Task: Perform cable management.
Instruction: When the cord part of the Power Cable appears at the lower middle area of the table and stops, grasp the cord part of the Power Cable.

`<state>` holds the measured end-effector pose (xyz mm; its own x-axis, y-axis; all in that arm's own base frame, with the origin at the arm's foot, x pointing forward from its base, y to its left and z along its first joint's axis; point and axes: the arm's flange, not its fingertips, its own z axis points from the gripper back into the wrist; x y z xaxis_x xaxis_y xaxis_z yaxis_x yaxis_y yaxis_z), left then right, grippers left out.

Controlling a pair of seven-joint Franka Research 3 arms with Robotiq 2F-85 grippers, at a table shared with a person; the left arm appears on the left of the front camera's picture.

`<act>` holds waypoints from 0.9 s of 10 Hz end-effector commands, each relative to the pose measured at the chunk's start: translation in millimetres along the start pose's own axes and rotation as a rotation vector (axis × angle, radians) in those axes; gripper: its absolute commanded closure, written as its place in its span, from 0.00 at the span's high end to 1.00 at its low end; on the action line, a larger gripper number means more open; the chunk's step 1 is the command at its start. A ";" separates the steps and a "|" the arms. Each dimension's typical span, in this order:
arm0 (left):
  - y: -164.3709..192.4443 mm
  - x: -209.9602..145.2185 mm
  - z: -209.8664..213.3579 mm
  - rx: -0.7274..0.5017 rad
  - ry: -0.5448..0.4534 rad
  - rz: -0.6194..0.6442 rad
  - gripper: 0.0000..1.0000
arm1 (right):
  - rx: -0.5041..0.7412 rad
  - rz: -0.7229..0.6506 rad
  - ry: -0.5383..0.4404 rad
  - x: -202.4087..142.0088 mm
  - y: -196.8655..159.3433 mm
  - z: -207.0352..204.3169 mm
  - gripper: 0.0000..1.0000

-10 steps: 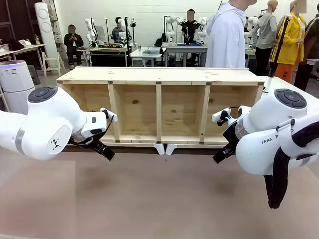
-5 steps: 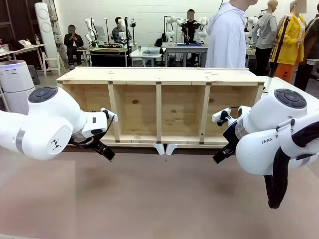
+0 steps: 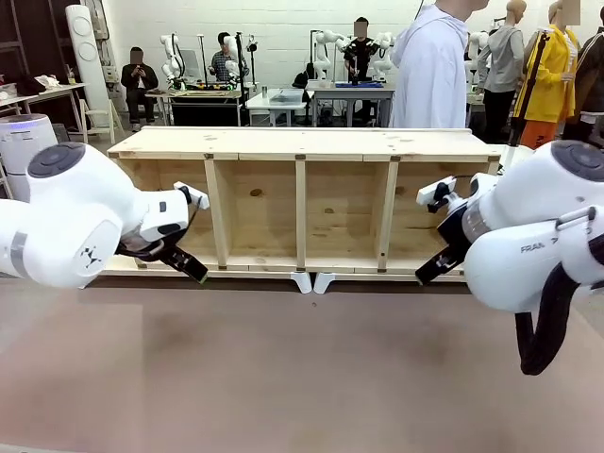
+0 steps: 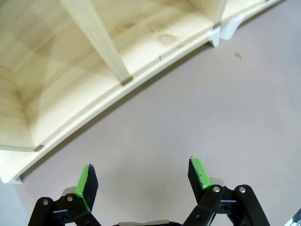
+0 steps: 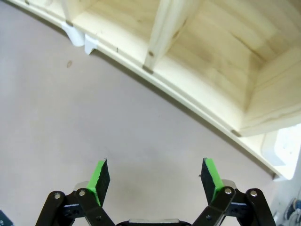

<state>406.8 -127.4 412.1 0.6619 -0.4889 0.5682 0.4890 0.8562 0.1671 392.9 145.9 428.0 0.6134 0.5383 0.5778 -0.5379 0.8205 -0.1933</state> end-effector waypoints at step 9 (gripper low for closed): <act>2.4 -127.6 151.0 0.256 -0.056 0.048 1.00 | -0.161 -0.138 -0.009 -75.5 8.9 163.3 1.00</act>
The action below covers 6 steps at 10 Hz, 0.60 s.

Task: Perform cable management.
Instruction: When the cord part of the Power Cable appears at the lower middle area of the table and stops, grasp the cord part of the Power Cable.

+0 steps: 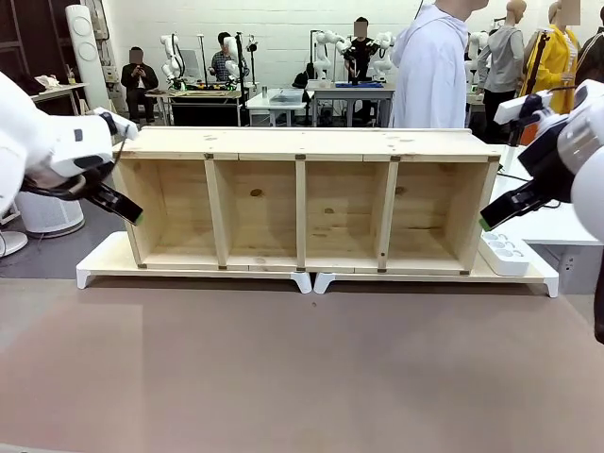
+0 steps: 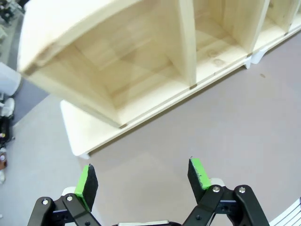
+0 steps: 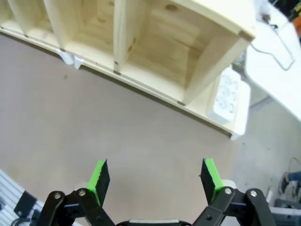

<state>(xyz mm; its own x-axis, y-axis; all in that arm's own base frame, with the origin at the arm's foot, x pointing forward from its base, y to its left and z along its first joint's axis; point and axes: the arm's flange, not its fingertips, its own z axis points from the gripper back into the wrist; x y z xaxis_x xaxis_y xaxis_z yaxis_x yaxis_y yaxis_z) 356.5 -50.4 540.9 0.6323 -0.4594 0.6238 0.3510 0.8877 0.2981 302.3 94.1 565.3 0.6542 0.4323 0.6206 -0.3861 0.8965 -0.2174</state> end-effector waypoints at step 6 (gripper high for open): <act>-35.6 -165.0 57.0 0.074 -0.109 0.169 1.00 | -0.097 -0.130 -0.023 -95.0 11.7 32.7 1.00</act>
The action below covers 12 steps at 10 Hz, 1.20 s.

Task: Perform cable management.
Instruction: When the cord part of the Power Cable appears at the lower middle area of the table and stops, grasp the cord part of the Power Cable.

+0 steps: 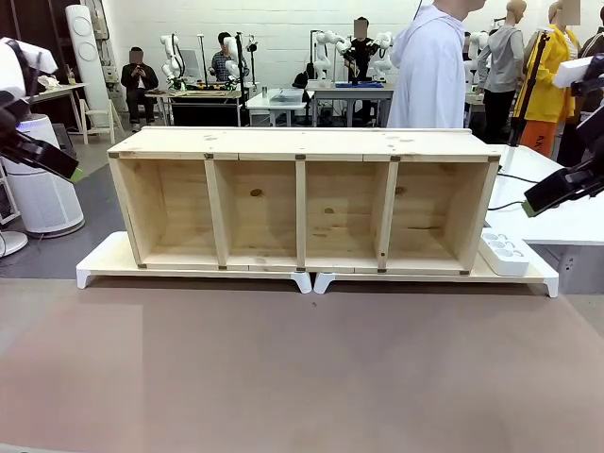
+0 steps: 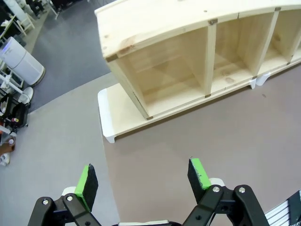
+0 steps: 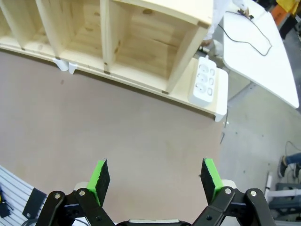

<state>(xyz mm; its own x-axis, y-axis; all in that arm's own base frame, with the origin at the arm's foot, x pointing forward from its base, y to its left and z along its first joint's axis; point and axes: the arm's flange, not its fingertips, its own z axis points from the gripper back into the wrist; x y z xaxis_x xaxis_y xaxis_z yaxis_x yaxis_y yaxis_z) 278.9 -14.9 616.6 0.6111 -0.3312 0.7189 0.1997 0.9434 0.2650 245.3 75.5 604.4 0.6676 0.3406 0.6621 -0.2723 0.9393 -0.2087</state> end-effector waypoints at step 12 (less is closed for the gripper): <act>-6.2 2.7 -8.9 0.002 0.010 -0.019 1.00 | 0.000 0.000 0.000 0.0 0.0 0.0 1.00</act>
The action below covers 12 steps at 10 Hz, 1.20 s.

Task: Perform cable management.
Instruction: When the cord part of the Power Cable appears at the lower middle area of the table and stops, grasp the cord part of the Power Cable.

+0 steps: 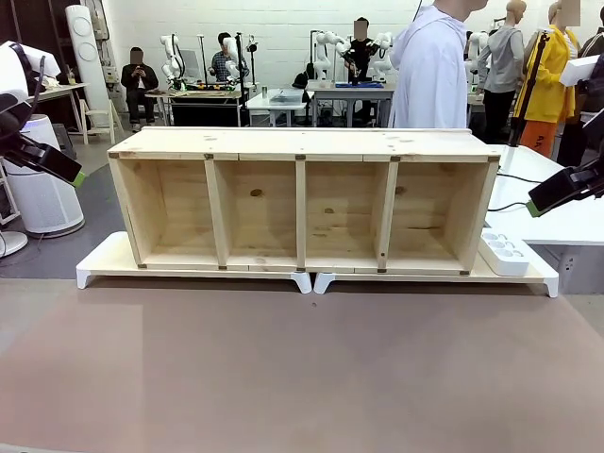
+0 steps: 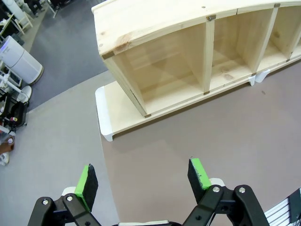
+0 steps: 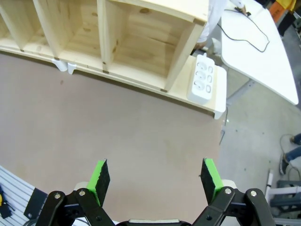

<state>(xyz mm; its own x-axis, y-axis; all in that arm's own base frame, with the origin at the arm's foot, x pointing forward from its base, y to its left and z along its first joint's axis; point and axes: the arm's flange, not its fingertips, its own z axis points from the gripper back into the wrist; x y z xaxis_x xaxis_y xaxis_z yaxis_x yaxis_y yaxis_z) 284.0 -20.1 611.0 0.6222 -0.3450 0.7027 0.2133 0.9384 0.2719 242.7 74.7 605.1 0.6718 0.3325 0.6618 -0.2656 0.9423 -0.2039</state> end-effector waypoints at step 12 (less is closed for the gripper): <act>-0.7 1.9 -1.4 0.008 -0.008 -0.004 1.00 | 0.001 0.009 -0.003 1.5 0.1 -2.4 1.00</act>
<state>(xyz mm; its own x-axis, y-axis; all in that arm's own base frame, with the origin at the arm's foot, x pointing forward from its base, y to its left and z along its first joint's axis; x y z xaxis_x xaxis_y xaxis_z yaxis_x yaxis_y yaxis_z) 284.0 -20.1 611.0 0.6222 -0.3450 0.7027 0.2133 0.9384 0.2719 242.7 74.7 605.1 0.6718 0.3326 0.6618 -0.2656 0.9423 -0.2039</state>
